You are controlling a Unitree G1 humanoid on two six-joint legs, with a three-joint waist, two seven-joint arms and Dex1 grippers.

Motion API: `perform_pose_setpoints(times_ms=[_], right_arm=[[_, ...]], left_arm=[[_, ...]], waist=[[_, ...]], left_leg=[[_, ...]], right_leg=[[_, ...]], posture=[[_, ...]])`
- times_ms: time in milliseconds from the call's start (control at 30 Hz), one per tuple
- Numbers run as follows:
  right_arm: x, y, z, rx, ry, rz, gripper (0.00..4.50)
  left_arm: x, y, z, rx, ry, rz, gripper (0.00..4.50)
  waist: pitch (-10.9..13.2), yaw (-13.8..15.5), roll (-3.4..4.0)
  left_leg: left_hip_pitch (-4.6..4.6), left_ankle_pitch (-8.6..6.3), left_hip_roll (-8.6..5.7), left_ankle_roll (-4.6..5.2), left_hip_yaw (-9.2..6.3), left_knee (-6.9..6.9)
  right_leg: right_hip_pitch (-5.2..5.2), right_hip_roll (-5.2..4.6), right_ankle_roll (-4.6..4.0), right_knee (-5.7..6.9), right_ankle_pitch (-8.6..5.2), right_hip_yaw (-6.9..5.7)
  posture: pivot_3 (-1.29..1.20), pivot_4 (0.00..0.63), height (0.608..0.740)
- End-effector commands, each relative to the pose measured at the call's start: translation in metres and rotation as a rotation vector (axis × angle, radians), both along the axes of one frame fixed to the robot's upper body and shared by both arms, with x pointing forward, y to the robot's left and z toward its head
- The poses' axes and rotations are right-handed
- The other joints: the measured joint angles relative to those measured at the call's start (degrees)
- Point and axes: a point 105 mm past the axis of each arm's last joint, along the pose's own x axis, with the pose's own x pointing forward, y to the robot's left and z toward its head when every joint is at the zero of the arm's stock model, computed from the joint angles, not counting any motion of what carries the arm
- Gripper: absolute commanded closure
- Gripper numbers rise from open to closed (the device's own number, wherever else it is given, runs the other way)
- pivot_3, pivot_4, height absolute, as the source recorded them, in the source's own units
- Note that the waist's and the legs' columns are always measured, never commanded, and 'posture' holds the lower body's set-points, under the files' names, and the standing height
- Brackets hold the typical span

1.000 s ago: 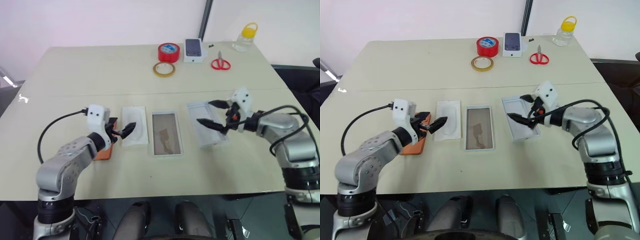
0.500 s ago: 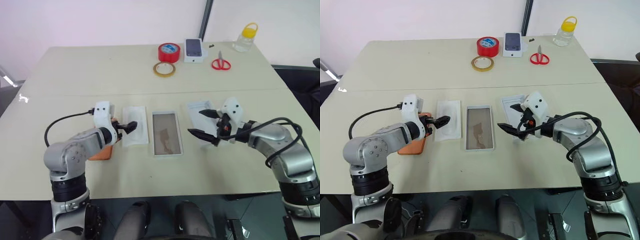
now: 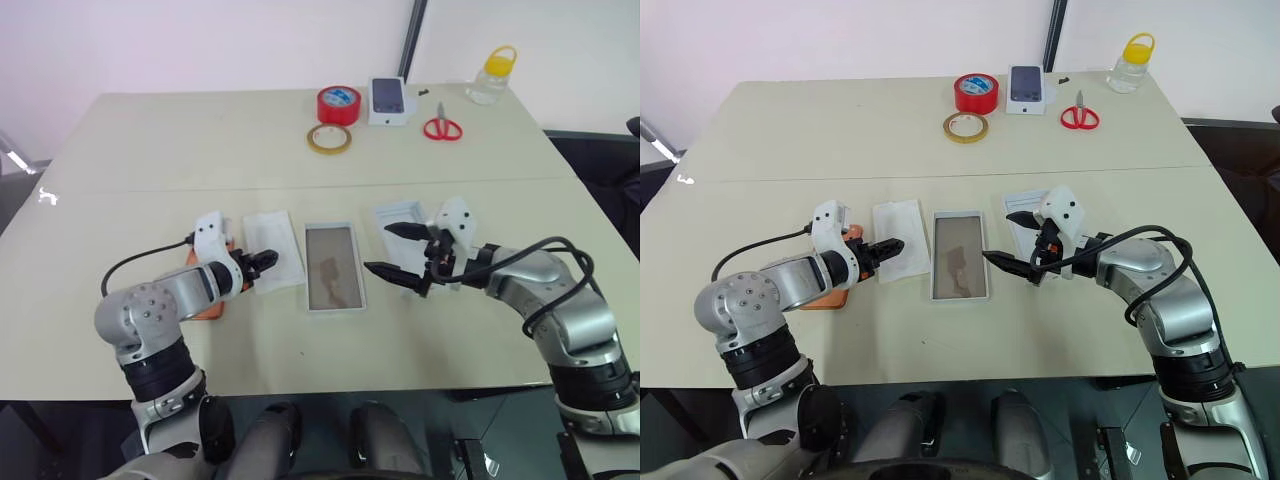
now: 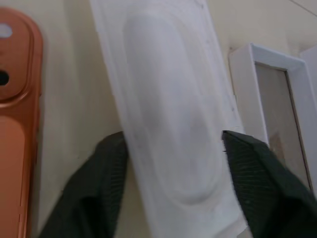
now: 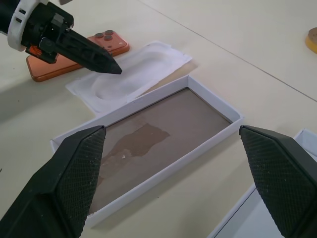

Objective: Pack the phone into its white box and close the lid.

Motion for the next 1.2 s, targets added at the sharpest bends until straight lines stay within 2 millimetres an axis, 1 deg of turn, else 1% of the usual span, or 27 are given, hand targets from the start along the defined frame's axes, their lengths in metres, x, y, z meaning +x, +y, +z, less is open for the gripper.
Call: perform_pose_setpoints(times_ms=[33,100,133,167,233,300,400,567,800,867,933,967,1000,1033,1100,1133,1167,1200], right_arm=[[-0.007,0.014,0.015,0.013,-0.059,0.07,0.0],[-0.01,0.017,0.014,0.005,-0.054,0.09,0.0],[-0.013,0.02,0.012,-0.013,-0.051,0.112,0.0],[-0.016,0.022,0.011,-0.026,-0.049,0.128,0.0],[-0.031,0.034,-0.005,-0.126,-0.03,0.223,0.0],[-0.041,0.04,-0.018,-0.206,-0.017,0.279,0.0],[-0.047,0.043,-0.032,-0.285,-0.01,0.318,0.0],[-0.042,0.05,-0.047,-0.349,-0.02,0.343,0.0],[-0.035,0.058,-0.052,-0.368,-0.047,0.365,0.0],[-0.034,0.059,-0.053,-0.37,-0.052,0.366,0.0],[-0.032,0.059,-0.059,-0.407,-0.059,0.376,0.0],[-0.031,0.06,-0.063,-0.422,-0.059,0.38,0.5],[-0.03,0.06,-0.066,-0.434,-0.056,0.385,0.8],[-0.03,0.06,-0.068,-0.446,-0.055,0.396,1.26],[-0.029,0.061,-0.069,-0.456,-0.062,0.404,2.26],[-0.028,0.063,-0.068,-0.454,-0.068,0.405,2.86],[-0.028,0.065,-0.067,-0.451,-0.073,0.406,3.27],[-0.027,0.066,-0.067,-0.451,-0.078,0.41,3.79]], left_arm=[[0.002,0.007,0.001,0.025,0.0,0.03,3.37],[0.002,0.01,0.0,0.032,0.003,0.039,4.37],[0.003,0.011,0.0,0.036,0.004,0.047,4.44],[0.003,0.013,0.0,0.038,0.005,0.052,4.44],[0.007,0.018,0.001,0.054,-0.005,0.079,4.44],[0.009,0.022,0.005,0.053,-0.021,0.093,4.44],[0.012,0.025,0.01,0.028,-0.04,0.109,4.44],[0.015,0.032,0.018,-0.029,-0.058,0.132,4.44],[0.015,0.033,0.021,-0.074,-0.063,0.139,4.44],[0.016,0.033,0.025,-0.104,-0.075,0.147,4.44],[0.017,0.036,0.033,-0.138,-0.107,0.158,4.44],[0.018,0.037,0.035,-0.142,-0.118,0.16,4.5],[0.018,0.037,0.037,-0.145,-0.124,0.16,4.5],[0.018,0.037,0.039,-0.151,-0.128,0.158,4.5],[0.018,0.037,0.041,-0.167,-0.135,0.155,4.5],[0.018,0.037,0.043,-0.172,-0.139,0.153,4.5],[0.018,0.038,0.044,-0.175,-0.145,0.152,4.5],[0.018,0.038,0.045,-0.176,-0.149,0.153,4.5]], waist=[[0.0,-0.04,0.0],[0.0,-0.03,-0.01],[0.0,-0.02,0.0],[0.0,-0.07,0.0],[0.0,-0.05,0.0],[-0.01,-0.09,-0.02],[-0.01,-0.1,-0.02],[0.01,-0.09,-0.05],[0.01,-0.03,-0.08],[0.01,-0.01,-0.08],[0.01,-0.12,-0.08],[0.01,-0.15,-0.09],[0.01,-0.12,-0.09],[0.01,-0.09,-0.09],[0.01,-0.07,-0.09],[0.01,-0.14,-0.1],[0.01,-0.17,-0.1],[0.01,-0.18,-0.1]], left_leg=[[0.0,0.0,0.0,0.0,0.0,0.0],[0.0,0.0,0.0,0.0,0.0,0.0],[0.0,0.0,0.0,0.0,0.0,0.0],[0.0,0.0,0.0,0.0,0.0,0.0],[0.0,0.0,0.0,0.0,0.0,0.0],[0.0,0.0,0.01,-0.01,0.0,-0.01],[0.01,0.0,0.01,-0.01,0.0,0.0],[0.0,0.0,0.01,-0.02,-0.01,0.0],[0.0,0.0,0.01,-0.03,-0.02,0.0],[0.0,0.01,0.01,-0.03,-0.02,0.0],[0.0,0.01,0.01,-0.03,-0.02,0.01],[0.0,0.01,0.0,-0.03,-0.02,0.01],[0.0,0.01,0.01,-0.03,-0.02,0.0],[0.0,0.01,0.01,-0.03,-0.03,0.0],[0.0,0.01,0.01,-0.04,-0.03,0.0],[0.0,0.01,0.01,-0.04,-0.03,0.01],[0.0,0.01,0.01,-0.04,-0.03,0.01],[0.01,0.01,0.01,-0.05,-0.03,0.01]], right_leg=[[0.0,0.0,0.0,0.0,0.0,0.0],[-0.01,0.0,0.0,0.0,0.0,0.0],[0.0,0.0,0.0,0.0,0.0,0.0],[0.0,0.0,0.0,0.0,0.0,0.0],[-0.01,0.0,0.0,0.0,0.0,0.0],[-0.01,0.01,0.0,0.0,0.0,-0.01],[-0.01,0.01,0.0,0.0,0.0,-0.01],[-0.01,0.01,0.01,0.0,0.0,-0.02],[-0.01,0.0,0.01,0.0,0.0,-0.02],[-0.01,0.0,0.01,0.0,0.0,-0.03],[-0.01,0.0,0.01,0.0,0.0,-0.03],[-0.01,0.01,0.01,0.0,0.0,-0.03],[-0.01,0.02,0.01,0.0,0.0,-0.03],[-0.02,0.02,0.01,0.0,0.0,-0.04],[-0.01,0.01,0.01,-0.01,0.0,-0.04],[-0.01,0.01,0.01,-0.01,0.0,-0.04],[-0.01,0.02,0.01,-0.01,0.0,-0.04],[-0.01,0.02,0.01,0.0,0.0,-0.04]], posture=[[0.0,0.15,0.74],[0.0,0.15,0.74],[0.0,0.15,0.74],[0.0,0.15,0.74],[0.0,0.15,0.74],[0.0,0.15,0.74],[0.0,0.15,0.74],[0.0,0.15,0.74],[0.0,0.15,0.74],[0.0,0.15,0.74],[0.0,0.15,0.74],[0.0,0.15,0.74],[0.0,0.15,0.74],[0.0,0.15,0.74],[0.0,0.15,0.74],[0.0,0.15,0.74],[0.0,0.15,0.74],[0.0,0.15,0.74]])
